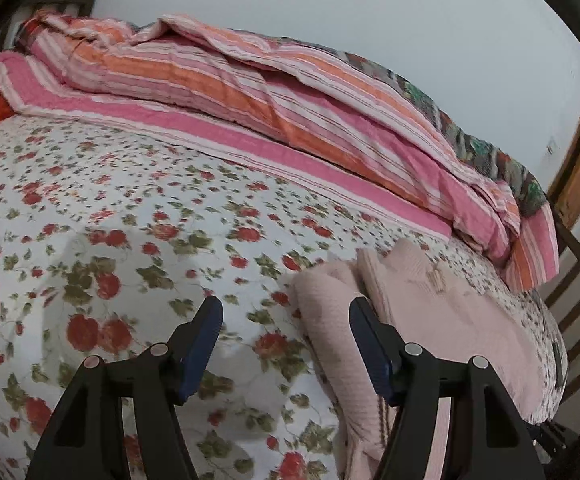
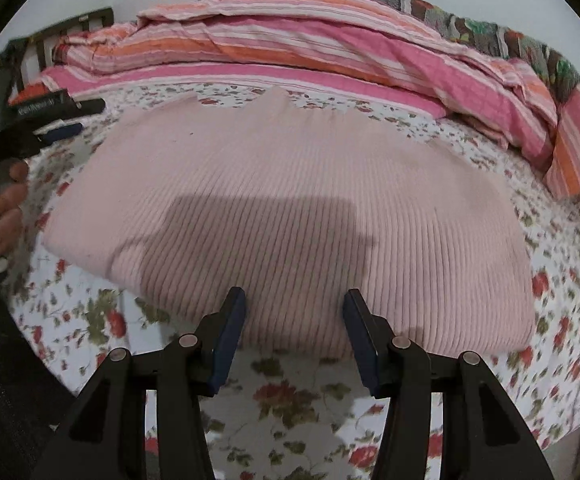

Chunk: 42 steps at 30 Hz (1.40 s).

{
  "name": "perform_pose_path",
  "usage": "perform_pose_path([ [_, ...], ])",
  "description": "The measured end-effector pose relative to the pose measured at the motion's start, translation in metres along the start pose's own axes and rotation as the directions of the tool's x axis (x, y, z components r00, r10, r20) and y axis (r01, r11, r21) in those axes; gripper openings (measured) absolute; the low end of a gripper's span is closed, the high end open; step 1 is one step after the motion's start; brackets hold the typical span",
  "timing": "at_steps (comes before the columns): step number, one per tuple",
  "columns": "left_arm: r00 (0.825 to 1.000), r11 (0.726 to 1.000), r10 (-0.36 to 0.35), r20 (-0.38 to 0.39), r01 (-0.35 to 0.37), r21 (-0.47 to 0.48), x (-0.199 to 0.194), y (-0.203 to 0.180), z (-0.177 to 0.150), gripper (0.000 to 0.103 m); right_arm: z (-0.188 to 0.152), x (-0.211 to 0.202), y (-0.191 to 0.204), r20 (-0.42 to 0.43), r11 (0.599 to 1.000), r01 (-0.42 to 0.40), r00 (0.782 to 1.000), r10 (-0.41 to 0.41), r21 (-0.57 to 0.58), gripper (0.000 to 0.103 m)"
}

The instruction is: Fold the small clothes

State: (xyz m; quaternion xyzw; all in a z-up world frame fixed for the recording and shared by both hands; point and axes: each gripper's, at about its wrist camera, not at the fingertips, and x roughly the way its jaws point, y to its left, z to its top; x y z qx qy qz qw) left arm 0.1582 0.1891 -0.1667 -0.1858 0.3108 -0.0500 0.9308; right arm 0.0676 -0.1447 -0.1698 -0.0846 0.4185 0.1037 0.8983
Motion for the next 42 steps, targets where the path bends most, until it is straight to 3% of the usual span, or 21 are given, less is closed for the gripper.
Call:
perform_pose_path([
  [3, 0.998, 1.000, 0.022, -0.056, -0.021, 0.020, -0.002, -0.006, -0.002, 0.064, -0.008, -0.007, -0.003, -0.012, 1.000, -0.026, 1.000, 0.026, -0.008, 0.050],
  [8, 0.991, 0.992, -0.123, -0.062, 0.121, -0.031, -0.043, -0.015, -0.017, 0.064, -0.016, -0.028, -0.024, 0.025, 0.997, -0.059, 0.998, 0.058, 0.043, 0.050],
  [11, 0.972, 0.975, -0.218, -0.091, 0.214, -0.053, -0.060, -0.021, -0.041, 0.066, -0.021, -0.039, -0.047, 0.061, 0.991, -0.069, 0.996, 0.063, 0.112, 0.050],
  [13, 0.956, 0.960, -0.267, -0.121, 0.253, -0.118, -0.066, -0.021, -0.067, 0.066, -0.024, -0.045, -0.064, 0.083, 0.985, -0.078, 0.994, 0.065, 0.156, 0.050],
  [19, 0.944, 0.929, -0.301, -0.133, 0.260, -0.262, -0.065, -0.018, -0.118, 0.066, -0.032, -0.054, -0.105, 0.146, 0.964, -0.104, 0.987, 0.069, 0.245, 0.050],
  [22, 0.955, 0.936, -0.273, -0.120, 0.235, -0.263, -0.059, -0.026, -0.118, 0.066, -0.028, -0.051, -0.124, 0.180, 0.958, -0.112, 0.981, 0.064, 0.265, 0.050],
  [27, 0.955, 0.942, -0.258, -0.148, 0.214, -0.260, -0.037, -0.044, -0.116, 0.065, -0.004, -0.042, -0.147, 0.220, 0.943, -0.133, 0.973, 0.066, 0.304, 0.050],
  [33, 0.970, 0.928, -0.235, -0.063, 0.205, -0.312, -0.031, -0.060, -0.105, 0.060, 0.030, -0.031, -0.175, 0.310, 0.917, -0.193, 0.947, 0.081, 0.349, 0.051],
  [37, 0.978, 0.887, -0.208, 0.007, 0.192, -0.421, -0.019, -0.064, -0.096, 0.056, 0.021, -0.018, -0.195, 0.354, 0.879, -0.247, 0.930, 0.097, 0.408, 0.051],
  [40, 0.989, 0.893, -0.140, 0.037, 0.142, -0.427, -0.014, -0.068, -0.088, 0.049, 0.010, -0.018, -0.209, 0.354, 0.862, -0.253, 0.931, 0.092, 0.439, 0.051],
  [42, 0.996, 0.899, -0.087, 0.033, 0.093, -0.429, -0.010, -0.069, -0.084, 0.038, 0.002, -0.024, -0.220, 0.382, 0.857, -0.246, 0.922, 0.062, 0.453, 0.052],
])
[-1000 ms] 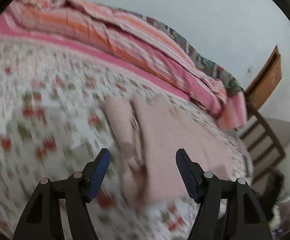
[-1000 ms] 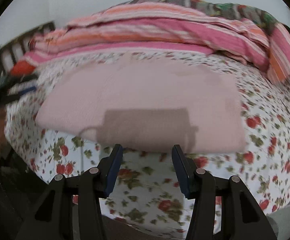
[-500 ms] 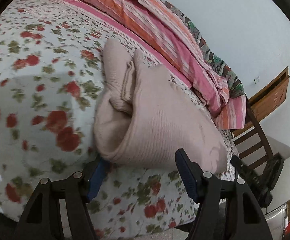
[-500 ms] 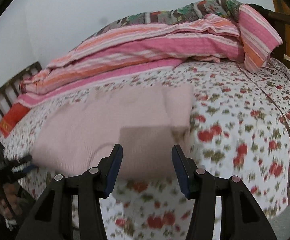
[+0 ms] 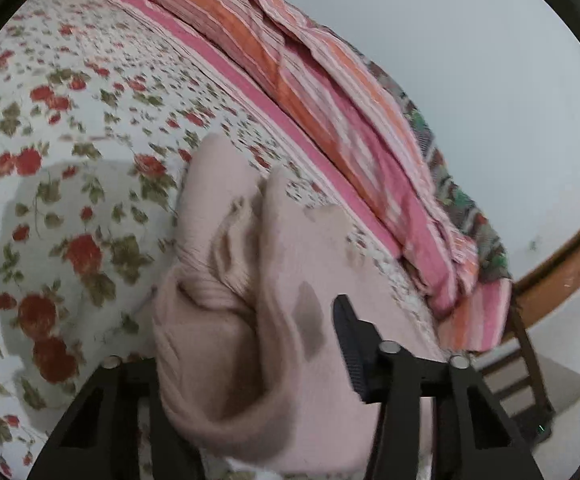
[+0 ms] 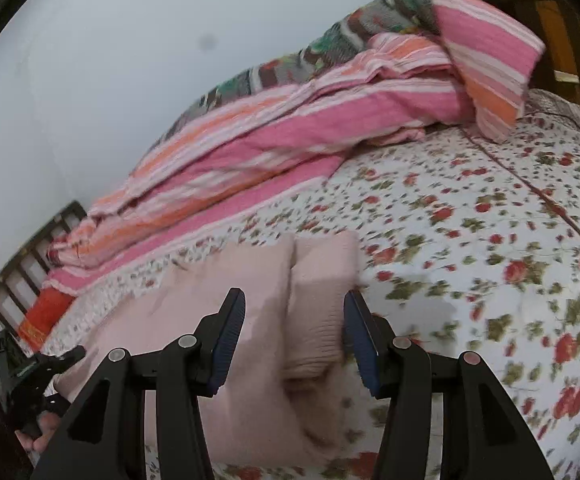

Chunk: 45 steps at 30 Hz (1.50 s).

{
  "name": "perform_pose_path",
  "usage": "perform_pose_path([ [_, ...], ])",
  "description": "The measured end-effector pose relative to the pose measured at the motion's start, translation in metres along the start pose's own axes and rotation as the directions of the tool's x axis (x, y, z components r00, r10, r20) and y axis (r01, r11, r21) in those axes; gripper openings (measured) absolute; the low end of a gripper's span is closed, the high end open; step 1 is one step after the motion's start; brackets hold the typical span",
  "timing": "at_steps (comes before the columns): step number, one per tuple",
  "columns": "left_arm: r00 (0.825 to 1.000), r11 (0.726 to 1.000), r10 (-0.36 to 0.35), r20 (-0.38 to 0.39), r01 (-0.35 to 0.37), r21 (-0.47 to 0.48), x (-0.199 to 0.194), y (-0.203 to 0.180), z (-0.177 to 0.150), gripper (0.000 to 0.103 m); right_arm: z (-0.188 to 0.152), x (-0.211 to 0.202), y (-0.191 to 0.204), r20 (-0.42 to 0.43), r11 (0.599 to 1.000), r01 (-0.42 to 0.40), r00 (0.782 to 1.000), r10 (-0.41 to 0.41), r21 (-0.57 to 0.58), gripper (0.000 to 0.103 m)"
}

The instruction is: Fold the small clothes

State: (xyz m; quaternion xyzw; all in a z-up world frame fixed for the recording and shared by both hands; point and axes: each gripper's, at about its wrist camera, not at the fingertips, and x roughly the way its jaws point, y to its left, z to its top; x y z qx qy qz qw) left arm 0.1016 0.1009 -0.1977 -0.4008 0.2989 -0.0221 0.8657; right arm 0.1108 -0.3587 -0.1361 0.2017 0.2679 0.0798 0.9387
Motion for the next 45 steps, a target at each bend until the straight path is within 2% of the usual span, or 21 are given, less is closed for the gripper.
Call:
perform_pose_path([
  [2, 1.000, 1.000, 0.025, 0.012, -0.025, -0.016, 0.002, 0.003, 0.003, 0.028, 0.000, -0.005, -0.012, 0.027, 0.999, 0.027, 0.999, -0.028, 0.016, 0.054],
  [5, 0.997, 0.997, 0.075, 0.025, -0.075, -0.004, 0.004, -0.001, 0.007, 0.021, 0.000, -0.006, -0.035, 0.017, 0.997, 0.031, 0.999, -0.032, 0.077, 0.054],
  [11, 0.980, 0.972, 0.164, 0.111, -0.180, 0.150, -0.008, -0.059, 0.007, 0.019, 0.000, -0.021, -0.080, 0.033, 0.978, 0.015, 0.999, -0.022, 0.207, 0.054],
  [15, 0.976, 0.946, 0.154, 0.153, -0.190, 0.263, -0.010, -0.123, 0.002, 0.019, 0.002, -0.030, -0.099, 0.043, 0.967, 0.015, 0.999, -0.027, 0.256, 0.054],
  [19, 0.987, 0.914, 0.071, 0.143, -0.122, 0.388, -0.002, -0.195, -0.021, 0.019, 0.002, -0.036, -0.110, 0.045, 0.960, 0.006, 0.999, -0.019, 0.280, 0.054],
  [20, 0.988, 0.902, 0.061, 0.139, -0.114, 0.417, 0.001, -0.209, -0.029, 0.019, 0.003, -0.037, -0.111, 0.047, 0.960, 0.004, 0.999, -0.018, 0.281, 0.054],
  [23, 0.992, 0.842, 0.066, 0.106, -0.113, 0.528, 0.028, -0.254, -0.073, 0.019, 0.004, -0.042, -0.114, 0.061, 0.962, 0.015, 0.998, -0.032, 0.273, 0.054],
  [24, 0.994, 0.830, 0.073, 0.086, -0.108, 0.547, 0.037, -0.259, -0.086, 0.019, 0.004, -0.044, -0.115, 0.067, 0.963, 0.021, 0.997, -0.040, 0.270, 0.054],
  [26, 0.995, 0.824, 0.100, 0.022, -0.095, 0.559, 0.060, -0.260, -0.119, 0.019, 0.005, -0.047, -0.117, 0.072, 0.963, 0.029, 0.996, -0.050, 0.269, 0.054],
  [27, 0.992, 0.812, 0.124, -0.034, -0.082, 0.578, 0.077, -0.256, -0.141, 0.019, 0.005, -0.048, -0.120, 0.071, 0.961, 0.025, 0.996, -0.046, 0.274, 0.054],
  [28, 0.988, 0.796, 0.145, -0.054, -0.084, 0.599, 0.087, -0.253, -0.155, 0.019, 0.004, -0.049, -0.123, 0.067, 0.959, 0.017, 0.997, -0.037, 0.284, 0.054],
  [31, 0.989, 0.714, 0.146, 0.024, -0.122, 0.690, 0.086, -0.251, -0.184, 0.021, 0.002, -0.050, -0.127, 0.059, 0.959, 0.014, 0.998, -0.032, 0.283, 0.054],
  [32, 0.990, 0.700, 0.141, 0.016, -0.111, 0.706, 0.084, -0.252, -0.184, 0.031, 0.002, -0.050, -0.126, 0.056, 0.961, 0.017, 0.998, -0.034, 0.277, 0.054],
  [33, 0.992, 0.702, 0.115, -0.043, -0.050, 0.711, 0.081, -0.253, -0.179, 0.045, 0.001, -0.049, -0.126, 0.053, 0.963, 0.019, 0.998, -0.035, 0.269, 0.054],
  [35, 0.989, 0.729, 0.059, -0.137, 0.050, 0.683, 0.071, -0.252, -0.166, 0.056, 0.001, -0.046, -0.123, 0.043, 0.967, 0.018, 0.999, -0.030, 0.254, 0.054],
  [38, 0.976, 0.754, -0.002, -0.219, 0.146, 0.641, 0.049, -0.247, -0.148, 0.060, 0.000, -0.043, -0.114, 0.023, 0.973, -0.002, 1.000, -0.003, 0.232, 0.055],
  [40, 0.974, 0.762, -0.050, -0.222, 0.181, 0.622, 0.033, -0.236, -0.138, 0.061, 0.000, -0.039, -0.105, 0.005, 0.977, -0.035, 0.999, 0.034, 0.210, 0.058],
  [42, 0.983, 0.775, -0.062, -0.175, 0.157, 0.612, 0.020, -0.223, -0.124, 0.066, -0.001, -0.037, -0.097, -0.016, 0.976, -0.085, 0.996, 0.090, 0.203, 0.060],
  [45, 0.985, 0.806, -0.070, -0.158, 0.149, 0.573, 0.005, -0.197, -0.101, 0.066, -0.002, -0.037, -0.082, -0.022, 0.970, -0.163, 0.985, 0.170, 0.181, 0.062],
])
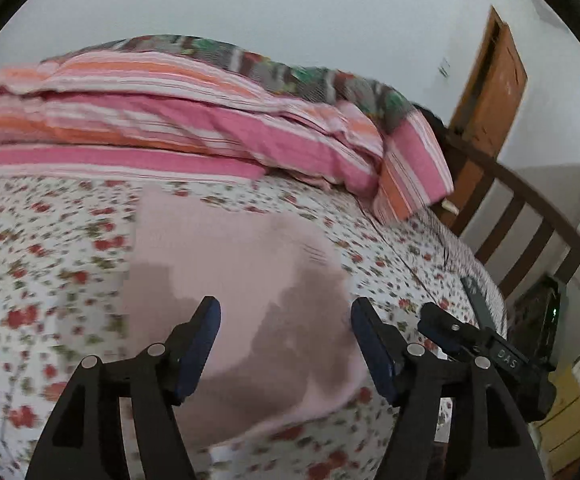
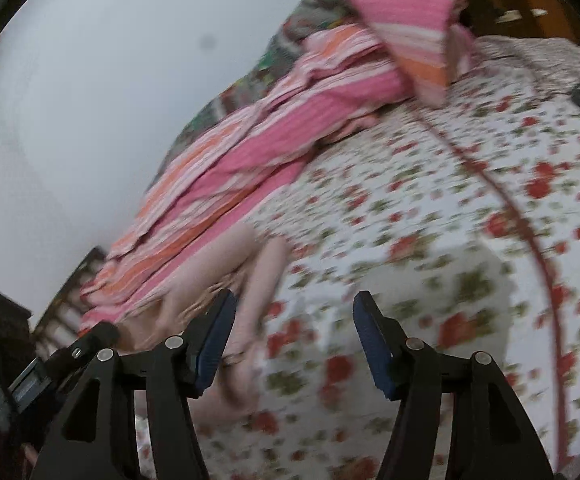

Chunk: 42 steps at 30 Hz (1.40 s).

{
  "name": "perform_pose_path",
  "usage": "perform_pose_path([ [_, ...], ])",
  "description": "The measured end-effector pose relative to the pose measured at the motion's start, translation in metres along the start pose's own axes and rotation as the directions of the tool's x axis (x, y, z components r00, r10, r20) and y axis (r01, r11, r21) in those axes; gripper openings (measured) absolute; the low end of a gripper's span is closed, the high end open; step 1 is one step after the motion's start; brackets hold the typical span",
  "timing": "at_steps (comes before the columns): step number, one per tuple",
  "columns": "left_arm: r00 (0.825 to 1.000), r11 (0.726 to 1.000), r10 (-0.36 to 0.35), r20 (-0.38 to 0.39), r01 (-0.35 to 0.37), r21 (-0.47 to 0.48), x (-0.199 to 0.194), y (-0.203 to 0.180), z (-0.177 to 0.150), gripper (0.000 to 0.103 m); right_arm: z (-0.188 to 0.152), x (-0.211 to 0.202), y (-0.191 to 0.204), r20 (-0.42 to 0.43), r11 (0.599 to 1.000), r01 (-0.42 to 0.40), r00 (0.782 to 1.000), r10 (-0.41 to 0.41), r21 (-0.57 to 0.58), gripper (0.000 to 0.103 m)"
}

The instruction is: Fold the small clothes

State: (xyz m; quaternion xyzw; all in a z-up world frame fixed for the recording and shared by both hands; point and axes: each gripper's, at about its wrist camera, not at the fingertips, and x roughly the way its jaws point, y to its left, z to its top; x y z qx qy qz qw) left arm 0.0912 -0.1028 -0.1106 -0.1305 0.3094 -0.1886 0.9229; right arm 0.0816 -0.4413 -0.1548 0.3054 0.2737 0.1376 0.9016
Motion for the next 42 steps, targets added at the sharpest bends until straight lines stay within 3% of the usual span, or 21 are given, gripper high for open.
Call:
perform_pose_path([
  [3, 0.999, 0.998, 0.045, 0.015, -0.044, -0.035, -0.009, 0.037, 0.001, 0.066, 0.001, 0.005, 0.018, 0.008, 0.999, -0.043, 0.999, 0.043, -0.019, 0.069],
  [7, 0.997, 0.993, 0.080, 0.001, -0.080, -0.089, -0.002, 0.080, 0.002, 0.066, 0.006, 0.025, 0.038, -0.037, 0.994, -0.108, 0.993, 0.108, 0.006, 0.069],
  [12, 0.998, 0.990, 0.063, 0.000, -0.063, -0.129, 0.015, 0.114, 0.011, 0.066, 0.014, 0.072, 0.067, -0.125, 0.998, -0.057, 0.991, 0.054, -0.022, 0.069],
  [13, 0.998, 0.990, 0.057, 0.000, -0.057, -0.129, 0.018, 0.117, 0.012, 0.066, 0.015, 0.086, 0.070, -0.144, 0.999, 0.000, 0.990, -0.004, -0.032, 0.067],
  [15, 0.999, 0.992, 0.042, 0.006, -0.040, -0.124, 0.025, 0.124, 0.017, 0.066, 0.015, 0.106, 0.074, -0.184, 0.996, 0.054, 0.981, -0.066, -0.071, 0.022],
  [18, 1.000, 0.995, 0.025, 0.011, -0.024, -0.093, 0.031, 0.130, 0.024, 0.066, 0.013, 0.092, 0.087, -0.116, 0.976, 0.020, 0.992, -0.046, -0.219, 0.015],
  [20, 1.000, 0.996, -0.006, 0.010, 0.007, -0.091, 0.032, 0.134, 0.029, 0.066, 0.012, 0.072, 0.084, -0.056, 0.974, -0.007, 0.998, -0.006, -0.228, 0.014],
  [22, 0.999, 0.994, -0.053, 0.008, 0.054, -0.095, 0.035, 0.140, 0.034, 0.066, 0.006, 0.074, 0.073, -0.076, 0.983, 0.038, 0.996, -0.052, -0.182, 0.014],
  [25, 0.999, 0.996, -0.036, 0.030, 0.038, -0.078, 0.036, 0.144, 0.033, 0.066, -0.007, 0.088, 0.063, -0.123, 0.979, 0.092, 0.986, -0.116, -0.183, 0.015],
  [26, 0.999, 0.996, -0.036, 0.035, 0.039, -0.080, 0.036, 0.147, 0.031, 0.066, -0.006, 0.086, 0.061, -0.119, 0.980, 0.093, 0.986, -0.115, -0.175, 0.019],
  [28, 0.998, 0.994, -0.055, 0.024, 0.057, -0.097, 0.037, 0.153, 0.029, 0.066, -0.001, 0.082, 0.057, -0.129, 0.987, 0.100, 0.985, -0.117, -0.129, 0.040],
  [29, 0.998, 0.992, -0.065, 0.018, 0.067, -0.109, 0.037, 0.157, 0.029, 0.066, 0.002, 0.082, 0.053, -0.129, 0.990, 0.104, 0.985, -0.116, -0.094, 0.058],
  [30, 0.997, 0.990, -0.076, 0.022, 0.078, -0.117, 0.036, 0.160, 0.031, 0.066, 0.003, 0.083, 0.050, -0.134, 0.993, 0.099, 0.985, -0.108, -0.071, 0.067],
  [34, 0.993, 0.984, -0.113, 0.033, 0.117, -0.131, 0.031, 0.168, 0.034, 0.066, 0.006, 0.116, 0.036, -0.277, 0.999, 0.044, 0.960, -0.038, 0.016, 0.075],
  [37, 0.992, 0.983, -0.122, 0.041, 0.126, -0.131, 0.026, 0.171, 0.035, 0.066, 0.006, 0.125, 0.029, -0.278, 0.996, 0.031, 0.961, -0.008, 0.078, 0.084],
  [42, 0.992, 0.982, -0.120, 0.050, 0.126, -0.138, 0.022, 0.176, 0.036, 0.066, -0.001, 0.144, 0.048, -0.304, 0.998, 0.051, 0.951, -0.061, -0.043, 0.088],
])
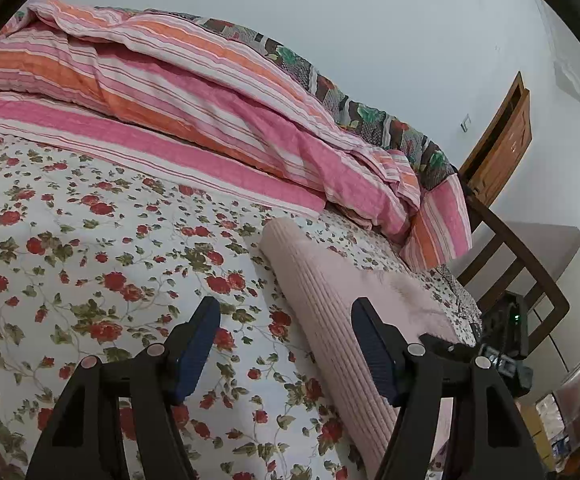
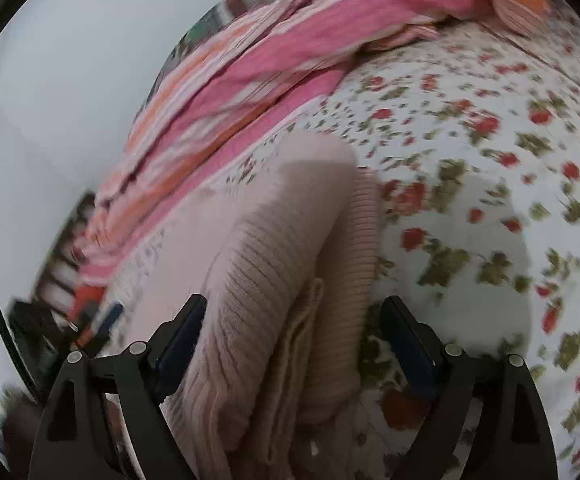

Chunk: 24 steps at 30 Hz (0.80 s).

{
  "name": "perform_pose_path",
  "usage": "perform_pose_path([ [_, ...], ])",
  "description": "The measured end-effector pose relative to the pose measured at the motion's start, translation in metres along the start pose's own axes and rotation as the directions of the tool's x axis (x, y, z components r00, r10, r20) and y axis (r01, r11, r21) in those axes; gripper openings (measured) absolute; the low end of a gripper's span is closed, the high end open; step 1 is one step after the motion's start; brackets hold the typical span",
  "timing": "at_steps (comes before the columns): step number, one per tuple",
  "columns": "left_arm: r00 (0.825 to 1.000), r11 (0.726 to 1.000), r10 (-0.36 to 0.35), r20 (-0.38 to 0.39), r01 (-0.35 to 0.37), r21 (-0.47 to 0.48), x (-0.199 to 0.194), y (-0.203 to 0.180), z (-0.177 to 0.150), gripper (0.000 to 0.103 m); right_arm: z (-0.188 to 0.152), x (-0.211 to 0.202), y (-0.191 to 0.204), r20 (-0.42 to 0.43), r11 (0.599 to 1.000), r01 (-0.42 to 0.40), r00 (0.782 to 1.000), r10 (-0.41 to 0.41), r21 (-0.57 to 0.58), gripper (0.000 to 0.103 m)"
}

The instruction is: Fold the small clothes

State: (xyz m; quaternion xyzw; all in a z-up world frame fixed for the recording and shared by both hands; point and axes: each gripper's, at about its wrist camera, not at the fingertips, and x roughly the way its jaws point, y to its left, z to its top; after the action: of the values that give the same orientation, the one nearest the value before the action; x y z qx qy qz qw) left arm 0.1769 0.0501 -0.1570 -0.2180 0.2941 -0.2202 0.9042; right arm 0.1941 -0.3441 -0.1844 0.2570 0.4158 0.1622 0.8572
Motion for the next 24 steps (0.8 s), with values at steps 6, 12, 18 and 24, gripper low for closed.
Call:
perform_pose_path([
  [6, 1.000, 1.000, -0.005, 0.019, 0.006, -0.027, -0.008, 0.005, 0.002, 0.066, 0.003, 0.005, 0.004, -0.074, 0.998, -0.055, 0.996, 0.055, 0.002, 0.054],
  [12, 1.000, 0.998, 0.005, 0.024, -0.004, -0.069, -0.012, 0.016, 0.003, 0.066, 0.000, -0.019, 0.018, -0.015, 0.995, -0.091, 0.996, 0.091, 0.030, 0.040],
  [18, 0.999, 0.991, -0.009, 0.036, 0.013, -0.130, -0.024, 0.034, 0.005, 0.066, 0.009, -0.054, 0.083, 0.088, 0.995, -0.077, 0.993, 0.082, -0.061, 0.038],
  [24, 0.998, 0.976, 0.030, 0.058, -0.017, -0.219, -0.043, 0.056, 0.010, 0.066, 0.021, -0.071, 0.147, 0.181, 0.980, 0.065, 0.983, -0.030, -0.188, 0.036],
])
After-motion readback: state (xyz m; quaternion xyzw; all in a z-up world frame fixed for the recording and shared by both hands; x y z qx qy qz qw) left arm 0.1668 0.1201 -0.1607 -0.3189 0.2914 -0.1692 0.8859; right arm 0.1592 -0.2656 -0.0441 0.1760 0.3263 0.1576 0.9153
